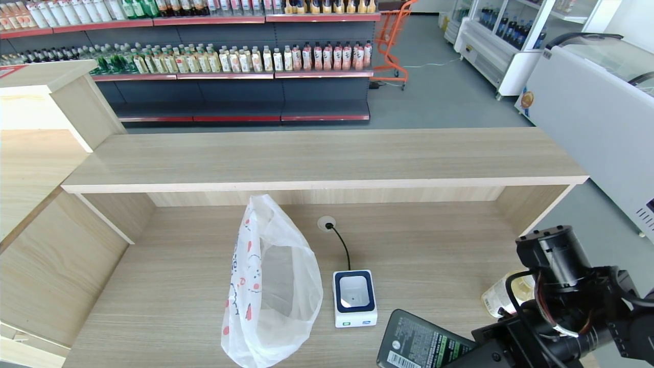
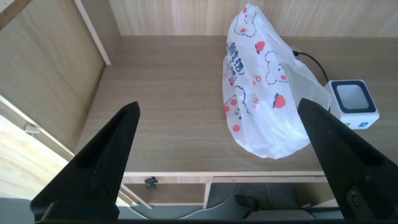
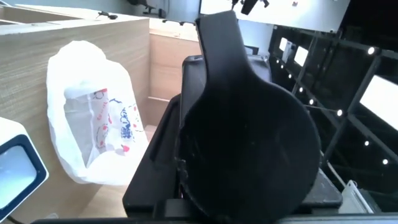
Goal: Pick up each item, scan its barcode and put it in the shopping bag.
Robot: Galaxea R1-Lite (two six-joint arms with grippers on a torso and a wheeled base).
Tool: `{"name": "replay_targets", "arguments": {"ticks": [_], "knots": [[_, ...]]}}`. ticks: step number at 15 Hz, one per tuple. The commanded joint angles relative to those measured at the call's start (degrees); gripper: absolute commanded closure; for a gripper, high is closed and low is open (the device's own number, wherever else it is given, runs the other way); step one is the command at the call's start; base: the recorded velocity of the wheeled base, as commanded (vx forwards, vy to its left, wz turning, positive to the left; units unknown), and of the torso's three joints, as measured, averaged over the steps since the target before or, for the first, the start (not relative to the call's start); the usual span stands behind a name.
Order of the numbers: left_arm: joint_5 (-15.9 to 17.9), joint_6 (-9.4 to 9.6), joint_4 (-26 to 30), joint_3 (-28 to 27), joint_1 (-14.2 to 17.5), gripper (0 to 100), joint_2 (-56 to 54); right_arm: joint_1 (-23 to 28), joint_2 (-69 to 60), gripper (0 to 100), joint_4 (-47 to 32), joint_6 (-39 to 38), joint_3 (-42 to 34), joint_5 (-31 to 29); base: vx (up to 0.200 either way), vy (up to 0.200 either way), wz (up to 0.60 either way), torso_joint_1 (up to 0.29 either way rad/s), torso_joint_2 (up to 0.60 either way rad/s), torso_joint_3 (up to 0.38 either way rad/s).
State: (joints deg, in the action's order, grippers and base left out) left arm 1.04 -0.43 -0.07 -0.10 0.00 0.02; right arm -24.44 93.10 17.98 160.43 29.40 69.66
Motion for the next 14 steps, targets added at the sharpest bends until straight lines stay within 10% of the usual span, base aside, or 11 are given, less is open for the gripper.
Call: {"name": "replay_targets", "arguments": {"ticks": [1, 11, 14], "knots": [[0.02, -0.01, -0.01, 0.01, 0.00, 0, -0.02, -0.17, 0.42, 100, 0.04, 4.57, -0.14, 0.04, 0.000, 0.000, 0.00, 0.000, 0.00, 0.000], [-0.07, -0.01, -0.01, 0.01, 0.00, 0, -0.02, -0.08, 1.12, 100, -0.14, 4.57, -0.58, 0.22, 0.000, 0.000, 0.00, 0.000, 0.00, 0.000], [0.02, -0.01, -0.01, 0.01, 0.00, 0, -0.02, 1.41, -1.96, 100, 0.92, -22.44, 3.20, 0.04, 0.000, 0.000, 0.00, 0.000, 0.00, 0.000]]}}
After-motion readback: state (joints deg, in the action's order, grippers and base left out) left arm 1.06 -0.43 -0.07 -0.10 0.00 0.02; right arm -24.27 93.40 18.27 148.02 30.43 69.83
